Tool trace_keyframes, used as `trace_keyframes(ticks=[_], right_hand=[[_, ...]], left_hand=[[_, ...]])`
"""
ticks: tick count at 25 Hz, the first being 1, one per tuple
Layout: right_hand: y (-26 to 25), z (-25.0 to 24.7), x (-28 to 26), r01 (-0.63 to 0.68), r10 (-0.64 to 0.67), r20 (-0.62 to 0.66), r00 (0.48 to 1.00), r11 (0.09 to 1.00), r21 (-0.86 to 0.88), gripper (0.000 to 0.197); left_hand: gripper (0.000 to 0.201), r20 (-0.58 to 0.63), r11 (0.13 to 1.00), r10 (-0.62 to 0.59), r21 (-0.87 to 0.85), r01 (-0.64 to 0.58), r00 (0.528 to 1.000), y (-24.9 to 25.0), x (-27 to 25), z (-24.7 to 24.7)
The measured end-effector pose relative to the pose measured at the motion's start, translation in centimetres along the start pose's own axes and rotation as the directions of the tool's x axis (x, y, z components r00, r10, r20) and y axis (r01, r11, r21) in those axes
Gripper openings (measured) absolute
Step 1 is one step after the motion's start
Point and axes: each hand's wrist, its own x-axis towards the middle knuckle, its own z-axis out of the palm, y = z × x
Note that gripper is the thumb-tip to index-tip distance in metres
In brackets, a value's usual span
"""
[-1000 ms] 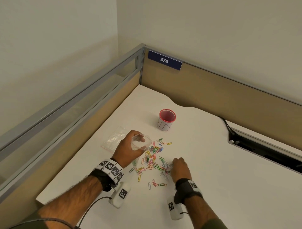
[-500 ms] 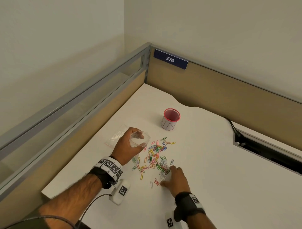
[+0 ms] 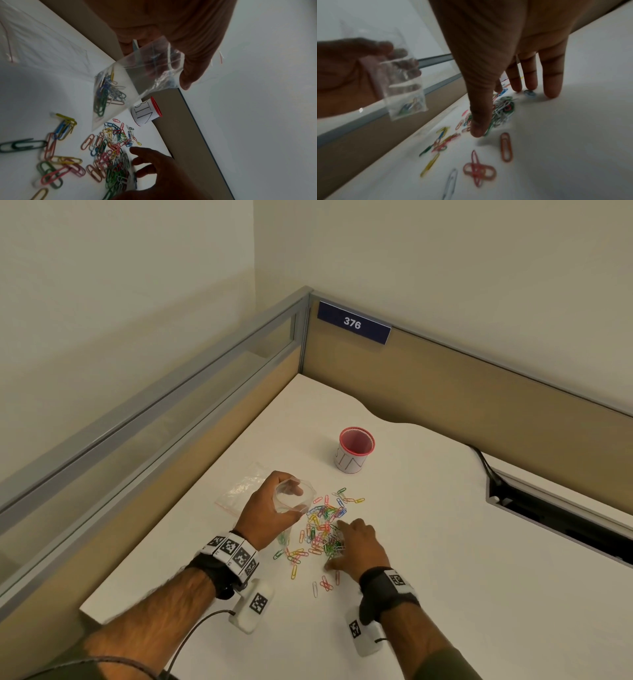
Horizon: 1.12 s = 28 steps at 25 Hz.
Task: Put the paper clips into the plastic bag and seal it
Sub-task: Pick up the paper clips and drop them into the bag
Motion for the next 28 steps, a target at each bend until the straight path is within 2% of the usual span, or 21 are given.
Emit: trace_keyframes(ticks=[4,6,10,13,15,17,20,24,28], right_hand=[[-1.4,1.1,0.4,0.066,-0.073,-0.083,0.994,0.994,-0.088,0.04],[-1.6,1.3,0.7,0.069,-0.081,-0.113,0.99,0.992,-0.107,0.029],[-1.5,0.6,1.2,0.06,-0.068,-0.153,0.986,0.996,-0.059,0.021],[-0.8,-1.0,1.3,-0.01,0.027,-0.172,0.985,0.995,0.1,0.013],[-0.5,-2.7,0.8,-0.012,0.059,-0.196,0.979,0.973,0.232,0.006],[-0.8,-5.2,-0.3,0.036,0.059,-0.242,0.968,0.929,0.369,0.004],[-2.6,-9.6,-2.1,0.177,0.016,-0.351,0.936,0.841,0.511,0.005],[-6.8,-13.1,-3.5,0.346,-0.094,-0.439,0.894,0.766,0.541,0.009],[-9.8,-12.6,-3.4,0.396,-0.215,-0.431,0.876,0.832,0.388,0.007]], left_hand=[[0.049,0.017,1.0,0.002,0.011,-0.002,1.0,0.3,0.0,0.3],[0.049,0.017,1.0,0.009,0.01,-0.009,1.0,0.3,0.3,0.3],[0.047,0.025,1.0,0.007,0.01,-0.007,1.0,0.4,0.6,0.2],[0.047,0.03,1.0,0.005,0.01,-0.006,1.0,0.4,0.8,0.2],[0.047,0.031,1.0,0.004,0.013,-0.005,1.0,0.3,1.0,0.2],[0.047,0.03,1.0,-0.001,0.019,0.0,1.0,0.2,1.1,0.4],[0.047,0.035,1.0,0.006,0.024,-0.007,0.999,0.3,1.2,0.8],[0.046,0.05,0.999,0.025,0.045,-0.027,0.998,0.7,1.2,1.4],[0.043,0.075,0.996,0.034,0.075,-0.04,0.997,1.6,1.0,2.1]])
